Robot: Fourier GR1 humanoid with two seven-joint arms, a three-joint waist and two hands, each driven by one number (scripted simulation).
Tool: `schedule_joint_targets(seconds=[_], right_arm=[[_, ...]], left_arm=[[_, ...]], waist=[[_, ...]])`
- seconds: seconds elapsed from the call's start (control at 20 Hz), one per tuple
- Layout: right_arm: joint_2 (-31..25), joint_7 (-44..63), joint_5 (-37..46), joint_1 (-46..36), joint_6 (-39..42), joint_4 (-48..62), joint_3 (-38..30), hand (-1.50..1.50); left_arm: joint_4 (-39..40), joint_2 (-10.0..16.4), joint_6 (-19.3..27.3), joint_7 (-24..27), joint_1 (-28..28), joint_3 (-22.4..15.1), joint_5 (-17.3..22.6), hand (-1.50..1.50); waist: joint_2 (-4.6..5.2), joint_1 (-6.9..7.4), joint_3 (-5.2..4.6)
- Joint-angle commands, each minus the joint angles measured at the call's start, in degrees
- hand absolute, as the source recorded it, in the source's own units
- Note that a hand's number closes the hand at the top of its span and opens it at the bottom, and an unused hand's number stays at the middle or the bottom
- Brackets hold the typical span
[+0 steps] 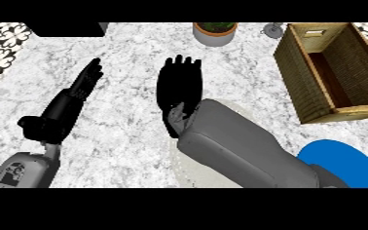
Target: Pick the sweet potato from the placemat and place it in the basket
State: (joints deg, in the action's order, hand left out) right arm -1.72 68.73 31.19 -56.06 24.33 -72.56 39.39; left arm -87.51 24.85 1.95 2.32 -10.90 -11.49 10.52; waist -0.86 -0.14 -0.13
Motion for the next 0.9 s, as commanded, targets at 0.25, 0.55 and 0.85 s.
schedule_joint_targets(seconds=[0.25, 0.55, 0.85], right_arm=[[1.62, 14.07, 4.31, 6.16, 0.94, -4.84, 1.11, -1.5], [-1.37, 6.27, 13.33, 15.57, -3.38, -7.35, 2.4, -1.5], [-2.98, 0.7, 19.97, 22.18, -4.14, -6.97, 2.56, -1.5]], left_arm=[[-3.64, 0.39, -0.26, -3.22, 0.38, 0.72, -0.26, 0.0], [-2.45, -1.18, -0.18, 0.15, 3.08, 1.31, -1.8, 0.0], [0.53, 0.39, -3.97, 0.37, -0.34, 5.04, -0.31, 0.0]], waist=[[0.35, -0.27, 0.14], [0.62, -0.07, 0.14], [0.79, -0.26, 0.12]])
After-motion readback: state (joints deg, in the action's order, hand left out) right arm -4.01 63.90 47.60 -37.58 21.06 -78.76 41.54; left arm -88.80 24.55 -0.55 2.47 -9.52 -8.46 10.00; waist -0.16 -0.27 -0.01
